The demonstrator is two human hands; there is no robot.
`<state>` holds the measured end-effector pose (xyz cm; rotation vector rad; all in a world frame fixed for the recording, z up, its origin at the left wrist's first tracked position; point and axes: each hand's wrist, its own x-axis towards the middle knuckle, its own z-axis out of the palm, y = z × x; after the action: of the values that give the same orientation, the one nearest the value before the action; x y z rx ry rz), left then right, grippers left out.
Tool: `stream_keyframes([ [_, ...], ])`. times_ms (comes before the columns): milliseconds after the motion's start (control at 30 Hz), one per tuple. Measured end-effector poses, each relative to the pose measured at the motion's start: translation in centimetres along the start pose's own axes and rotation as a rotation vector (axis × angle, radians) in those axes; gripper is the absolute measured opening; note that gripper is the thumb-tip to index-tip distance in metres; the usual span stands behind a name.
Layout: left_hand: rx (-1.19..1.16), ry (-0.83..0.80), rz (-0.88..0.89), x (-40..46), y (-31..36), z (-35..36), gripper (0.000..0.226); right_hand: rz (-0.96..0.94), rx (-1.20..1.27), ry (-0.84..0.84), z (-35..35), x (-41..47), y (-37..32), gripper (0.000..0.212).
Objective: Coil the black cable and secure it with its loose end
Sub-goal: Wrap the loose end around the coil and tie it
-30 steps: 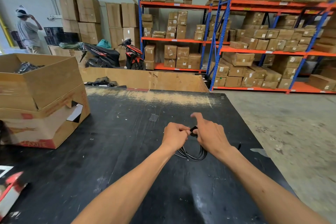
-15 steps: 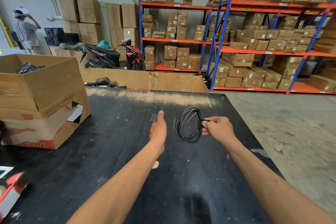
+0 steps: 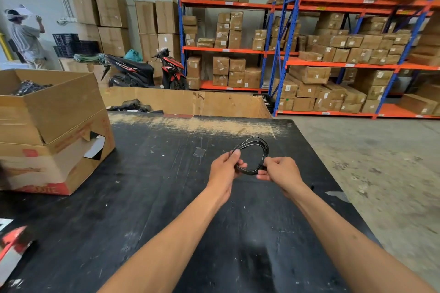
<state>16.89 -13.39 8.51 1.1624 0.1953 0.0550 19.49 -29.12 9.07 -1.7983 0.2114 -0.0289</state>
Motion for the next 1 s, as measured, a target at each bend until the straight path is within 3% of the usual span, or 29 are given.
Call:
stream_keyframes([
  [167,0.174,-0.008,0.071,0.6,-0.3,-0.2,0.027,-0.06,-0.328,-0.045,-0.7,-1.0,-0.7,0.032],
  [367,0.361,-0.033,0.117,0.4,-1.1,-0.5,0.035,-0.23,-0.433,-0.145,-0.7,-1.8,-1.0,0.05],
  [433,0.412,-0.035,0.129,0.5,-1.2,-0.6,0.034,-0.374,-0.477,-0.171,-0.5,-1.9,-0.8,0.058],
  [500,0.468,-0.037,0.147,0.6,-1.2,-0.8,0.032,-0.56,-0.671,-0.201,-0.5,-1.9,-0.5,0.063],
  [600,0.4,-0.049,0.16,0.8,-1.3,-0.9,0.031,-0.683,-0.95,-0.143,-0.3,-1.8,0.1,0.048],
  [733,0.179,0.002,0.114,0.1,-1.0,-0.8,0.038,-0.593,-0.746,-0.098,0.7,-2.7,0.1,0.028],
  [800,0.317,0.057,0.126,-0.1,-0.6,-1.0,0.046,-0.49,-0.57,-0.137,1.5,-3.1,-0.1,0.019],
  [900,0.67,0.126,0.262,0.0,0.2,-1.3,0.052,-0.288,-0.262,-0.226,2.2,-3.4,-1.6,0.024],
  [1000,0.73,0.133,0.338,0.0,0.4,-1.6,0.05,-0.144,-0.104,-0.327,1.9,-3.5,-3.0,0.02],
])
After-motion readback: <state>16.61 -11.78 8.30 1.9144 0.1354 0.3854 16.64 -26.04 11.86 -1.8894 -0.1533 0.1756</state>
